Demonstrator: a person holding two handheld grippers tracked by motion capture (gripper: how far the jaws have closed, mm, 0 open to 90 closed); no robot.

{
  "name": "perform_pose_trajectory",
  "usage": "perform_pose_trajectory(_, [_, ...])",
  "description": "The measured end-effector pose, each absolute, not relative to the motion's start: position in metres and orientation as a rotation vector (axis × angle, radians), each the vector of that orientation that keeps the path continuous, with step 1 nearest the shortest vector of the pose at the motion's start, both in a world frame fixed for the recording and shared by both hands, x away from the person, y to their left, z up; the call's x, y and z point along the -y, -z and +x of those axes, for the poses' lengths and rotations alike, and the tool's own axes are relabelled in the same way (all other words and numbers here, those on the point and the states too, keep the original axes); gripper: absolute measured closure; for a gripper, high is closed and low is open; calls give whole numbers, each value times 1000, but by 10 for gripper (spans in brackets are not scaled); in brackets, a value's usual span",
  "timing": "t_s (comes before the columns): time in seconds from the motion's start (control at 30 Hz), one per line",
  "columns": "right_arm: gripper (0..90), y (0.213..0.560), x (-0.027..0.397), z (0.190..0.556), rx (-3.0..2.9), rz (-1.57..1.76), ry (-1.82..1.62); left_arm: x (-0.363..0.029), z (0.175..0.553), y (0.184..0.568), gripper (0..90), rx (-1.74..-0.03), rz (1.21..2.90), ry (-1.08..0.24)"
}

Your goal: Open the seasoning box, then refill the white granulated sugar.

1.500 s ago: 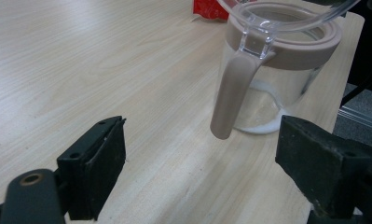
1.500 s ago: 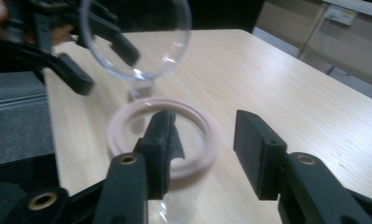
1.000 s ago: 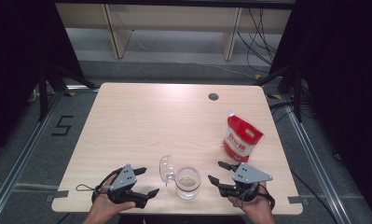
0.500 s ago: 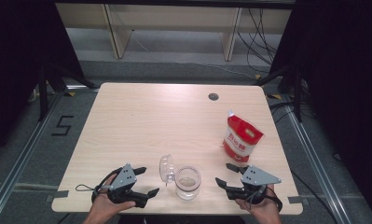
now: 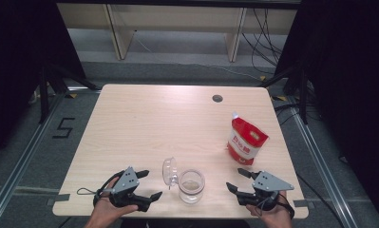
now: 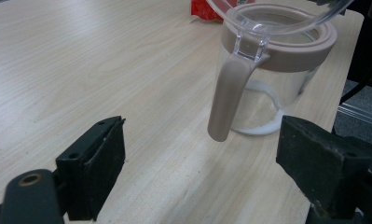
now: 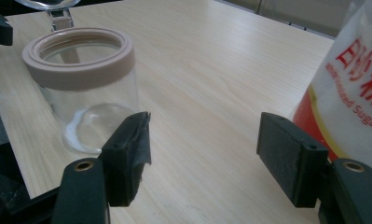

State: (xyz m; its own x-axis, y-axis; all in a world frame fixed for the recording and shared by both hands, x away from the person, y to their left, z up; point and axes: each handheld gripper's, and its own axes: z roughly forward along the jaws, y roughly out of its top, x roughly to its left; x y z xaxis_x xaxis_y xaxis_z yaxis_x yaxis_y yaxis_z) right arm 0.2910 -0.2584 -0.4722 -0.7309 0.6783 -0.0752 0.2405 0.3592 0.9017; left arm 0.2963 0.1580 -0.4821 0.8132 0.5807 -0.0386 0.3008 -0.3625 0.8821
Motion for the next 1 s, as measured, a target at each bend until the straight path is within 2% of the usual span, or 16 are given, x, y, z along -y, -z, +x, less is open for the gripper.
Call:
perform_pose_trajectory(0.47, [351, 474, 282, 288, -2156, 911, -1290, -156, 296, 483, 152, -673, 1956, -325])
perform_pose_trajectory(1.0, [235, 479, 301, 298, -2058, 1020, -1250, -157, 295, 484, 152, -663, 1976, -330])
